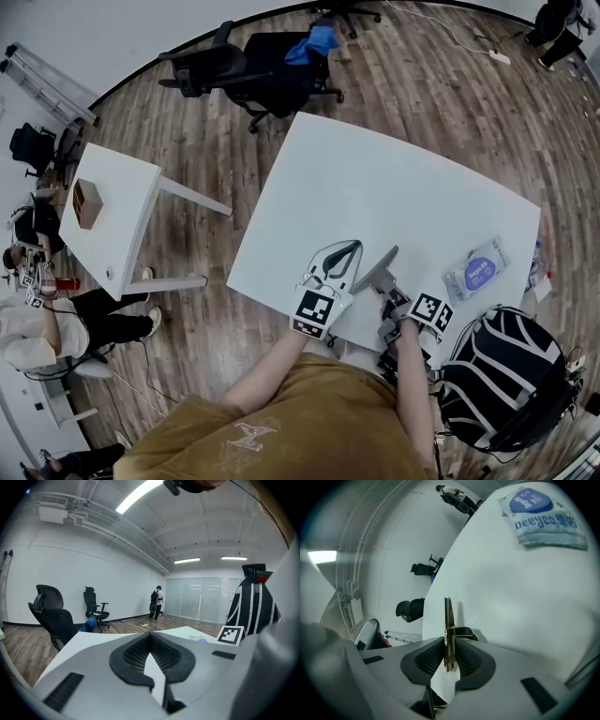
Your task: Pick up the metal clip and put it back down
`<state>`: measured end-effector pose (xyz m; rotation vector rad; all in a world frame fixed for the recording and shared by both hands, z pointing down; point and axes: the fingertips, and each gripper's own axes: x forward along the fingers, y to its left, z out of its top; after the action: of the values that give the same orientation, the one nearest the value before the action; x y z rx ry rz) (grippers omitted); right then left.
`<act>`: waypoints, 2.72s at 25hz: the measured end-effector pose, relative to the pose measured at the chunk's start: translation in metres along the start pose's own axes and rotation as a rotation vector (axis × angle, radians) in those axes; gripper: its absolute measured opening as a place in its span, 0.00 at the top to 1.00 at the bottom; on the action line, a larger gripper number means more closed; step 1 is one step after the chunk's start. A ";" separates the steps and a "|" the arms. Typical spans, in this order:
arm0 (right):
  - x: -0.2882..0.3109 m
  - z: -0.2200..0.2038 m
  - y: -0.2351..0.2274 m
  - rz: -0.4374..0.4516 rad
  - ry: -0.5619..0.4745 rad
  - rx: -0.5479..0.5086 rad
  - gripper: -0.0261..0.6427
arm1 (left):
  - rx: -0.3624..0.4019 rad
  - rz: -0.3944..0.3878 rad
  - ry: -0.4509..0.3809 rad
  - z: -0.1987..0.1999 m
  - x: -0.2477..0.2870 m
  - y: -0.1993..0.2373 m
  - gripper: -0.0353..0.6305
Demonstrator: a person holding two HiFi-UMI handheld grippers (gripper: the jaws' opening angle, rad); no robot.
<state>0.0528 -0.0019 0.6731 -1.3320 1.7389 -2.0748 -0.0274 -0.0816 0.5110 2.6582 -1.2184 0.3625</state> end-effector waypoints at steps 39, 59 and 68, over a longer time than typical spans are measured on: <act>-0.125 0.086 0.154 -0.163 -0.624 -0.852 0.95 | 0.002 0.029 -0.123 0.063 -0.008 0.002 0.95; -0.177 0.081 0.219 -0.200 -0.844 -1.107 0.95 | 0.042 0.044 -0.191 0.103 -0.019 0.004 0.95; -0.182 0.080 0.218 -0.218 -0.863 -1.117 0.95 | 0.038 0.018 -0.199 0.106 -0.017 -0.003 0.95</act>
<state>0.1252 -0.0252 0.3874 -2.2082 2.2824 -0.1778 -0.0204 -0.0968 0.4045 2.7720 -1.3028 0.1273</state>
